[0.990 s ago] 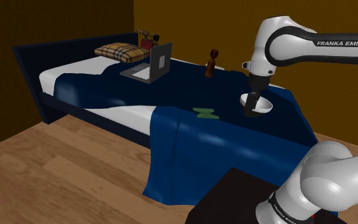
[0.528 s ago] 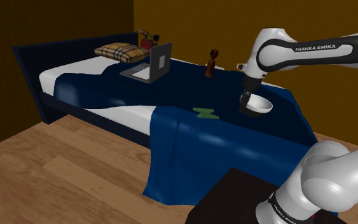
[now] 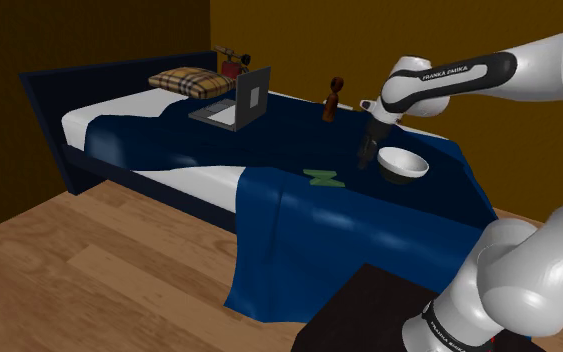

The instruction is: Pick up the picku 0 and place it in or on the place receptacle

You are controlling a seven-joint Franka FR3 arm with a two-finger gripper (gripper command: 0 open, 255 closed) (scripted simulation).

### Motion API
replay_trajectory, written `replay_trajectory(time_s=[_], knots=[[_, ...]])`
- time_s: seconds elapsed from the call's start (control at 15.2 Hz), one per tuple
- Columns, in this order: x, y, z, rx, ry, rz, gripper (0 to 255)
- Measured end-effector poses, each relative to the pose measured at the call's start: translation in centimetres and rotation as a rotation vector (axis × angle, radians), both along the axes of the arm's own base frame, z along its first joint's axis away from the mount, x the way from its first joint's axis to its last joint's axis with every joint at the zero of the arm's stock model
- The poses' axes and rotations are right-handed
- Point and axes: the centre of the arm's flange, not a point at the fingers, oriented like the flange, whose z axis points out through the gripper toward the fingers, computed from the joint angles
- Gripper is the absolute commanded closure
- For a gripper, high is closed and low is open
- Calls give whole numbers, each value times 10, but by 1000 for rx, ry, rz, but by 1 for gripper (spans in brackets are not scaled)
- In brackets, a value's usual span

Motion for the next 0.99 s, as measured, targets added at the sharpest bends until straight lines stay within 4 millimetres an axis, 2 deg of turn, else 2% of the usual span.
replay_trajectory(time_s=[0.2,0.59,0.99], knots=[[15,-10,-14,10,-30,40,0],[21,-8,-43,10,-35,47,0],[23,-8,-48,10,-36,47,0]])
